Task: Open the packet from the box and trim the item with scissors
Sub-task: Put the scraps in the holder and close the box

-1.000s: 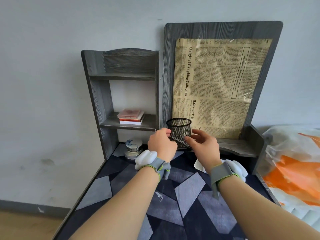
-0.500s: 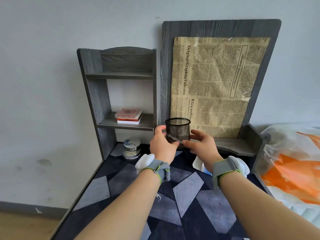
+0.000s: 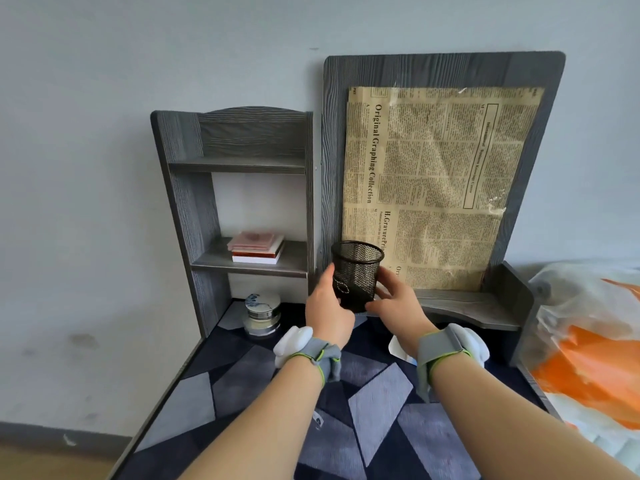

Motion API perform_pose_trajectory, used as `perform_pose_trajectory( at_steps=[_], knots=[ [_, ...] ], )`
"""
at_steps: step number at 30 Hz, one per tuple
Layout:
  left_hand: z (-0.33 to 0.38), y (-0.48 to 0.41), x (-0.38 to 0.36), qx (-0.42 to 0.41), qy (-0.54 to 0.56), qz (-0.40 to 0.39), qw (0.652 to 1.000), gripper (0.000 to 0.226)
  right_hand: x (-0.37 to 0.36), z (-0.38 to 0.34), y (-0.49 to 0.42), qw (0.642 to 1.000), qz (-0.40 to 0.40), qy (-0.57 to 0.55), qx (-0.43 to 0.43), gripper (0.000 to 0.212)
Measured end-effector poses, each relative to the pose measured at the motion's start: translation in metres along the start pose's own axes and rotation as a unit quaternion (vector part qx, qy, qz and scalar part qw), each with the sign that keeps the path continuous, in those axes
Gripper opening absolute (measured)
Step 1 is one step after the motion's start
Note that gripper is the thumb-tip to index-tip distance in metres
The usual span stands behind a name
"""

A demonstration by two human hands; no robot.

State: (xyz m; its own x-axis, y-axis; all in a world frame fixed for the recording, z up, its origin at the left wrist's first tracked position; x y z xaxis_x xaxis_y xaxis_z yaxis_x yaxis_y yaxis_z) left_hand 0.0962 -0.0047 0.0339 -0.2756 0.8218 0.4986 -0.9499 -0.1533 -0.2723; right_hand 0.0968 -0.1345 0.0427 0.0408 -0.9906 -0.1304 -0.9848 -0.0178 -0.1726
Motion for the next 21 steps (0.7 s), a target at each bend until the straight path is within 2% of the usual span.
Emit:
perform_pose_trajectory(
  at_steps=[8, 15, 21],
  knots=[
    [-0.017, -0.012, -0.010, 0.008, 0.004, -0.002, 1.000, 0.089, 0.001, 0.014, -0.017, 1.000, -0.010, 0.014, -0.008, 0.069],
    [-0.024, -0.011, -0.012, 0.004, -0.022, 0.003, 1.000, 0.088, 0.020, 0.020, -0.014, 0.997, 0.031, 0.051, -0.048, 0.078],
    [-0.017, 0.004, -0.005, 0.025, -0.035, 0.017, 0.999, 0.076, 0.043, 0.015, 0.004, 0.994, 0.057, 0.075, -0.059, 0.066]
  ],
)
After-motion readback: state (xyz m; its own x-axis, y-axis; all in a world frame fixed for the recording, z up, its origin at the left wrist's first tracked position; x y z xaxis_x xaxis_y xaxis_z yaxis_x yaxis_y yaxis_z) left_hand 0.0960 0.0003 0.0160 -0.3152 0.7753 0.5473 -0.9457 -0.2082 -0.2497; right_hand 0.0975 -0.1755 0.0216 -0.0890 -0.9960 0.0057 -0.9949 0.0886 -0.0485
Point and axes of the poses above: each hand's wrist, its own y-axis away from the middle knuckle, its own x-axis out of the back of the hand, z = x × y, the point moved 8 cm from there along -y, towards the middle knuckle, and after that the axes turned 10 degrees about -y, right-handed, at the moved point
